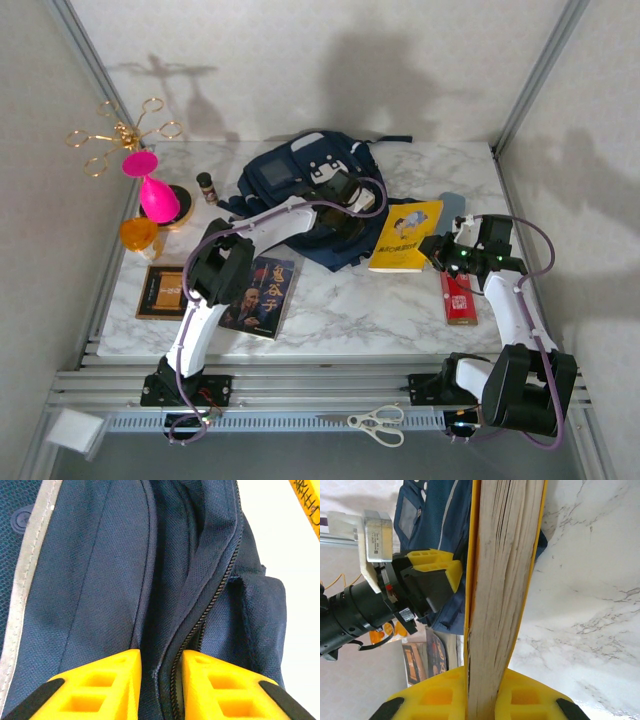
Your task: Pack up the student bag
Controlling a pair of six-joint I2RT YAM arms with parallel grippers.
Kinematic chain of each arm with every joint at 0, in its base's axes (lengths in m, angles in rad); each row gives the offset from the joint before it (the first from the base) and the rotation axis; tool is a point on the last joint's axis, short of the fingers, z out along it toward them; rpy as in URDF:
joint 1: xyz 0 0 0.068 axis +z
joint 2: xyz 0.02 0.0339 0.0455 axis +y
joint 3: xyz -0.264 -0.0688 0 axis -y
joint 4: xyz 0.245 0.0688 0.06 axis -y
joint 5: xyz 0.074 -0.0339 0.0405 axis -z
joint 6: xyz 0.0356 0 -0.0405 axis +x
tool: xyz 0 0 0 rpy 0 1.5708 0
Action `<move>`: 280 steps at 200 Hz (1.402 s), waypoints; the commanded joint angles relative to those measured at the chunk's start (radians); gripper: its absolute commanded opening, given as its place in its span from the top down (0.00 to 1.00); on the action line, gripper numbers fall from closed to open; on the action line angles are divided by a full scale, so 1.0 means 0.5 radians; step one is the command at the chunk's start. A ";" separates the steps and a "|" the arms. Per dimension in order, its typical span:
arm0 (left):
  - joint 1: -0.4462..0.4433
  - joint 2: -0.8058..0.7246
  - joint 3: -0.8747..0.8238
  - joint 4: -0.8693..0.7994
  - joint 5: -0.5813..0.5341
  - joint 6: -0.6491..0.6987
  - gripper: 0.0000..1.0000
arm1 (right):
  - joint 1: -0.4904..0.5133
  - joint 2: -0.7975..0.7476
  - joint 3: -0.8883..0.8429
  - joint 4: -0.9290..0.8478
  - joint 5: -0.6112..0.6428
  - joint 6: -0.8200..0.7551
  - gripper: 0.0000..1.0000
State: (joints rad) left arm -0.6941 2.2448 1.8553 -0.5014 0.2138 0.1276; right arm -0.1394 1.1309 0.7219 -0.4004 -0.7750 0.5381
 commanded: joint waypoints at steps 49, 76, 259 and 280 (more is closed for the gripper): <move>0.020 0.004 0.032 -0.085 0.003 0.027 0.95 | 0.015 -0.047 0.046 0.109 -0.069 -0.018 1.00; 0.008 -0.124 0.023 -0.068 -0.011 0.015 1.00 | 0.017 -0.054 0.073 0.084 -0.084 -0.031 1.00; -0.068 -0.935 0.003 -0.027 -0.484 0.007 1.00 | 0.943 0.695 0.338 1.073 0.107 0.589 1.00; -0.074 -0.949 -0.001 0.016 -0.517 -0.037 1.00 | 1.017 0.948 0.484 1.305 0.173 0.627 1.00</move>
State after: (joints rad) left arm -0.7158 1.8324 1.8484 -0.5526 0.0048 0.1295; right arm 0.3344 1.5181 0.8539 0.0074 -0.7315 0.8146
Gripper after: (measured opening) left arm 0.054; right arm 0.139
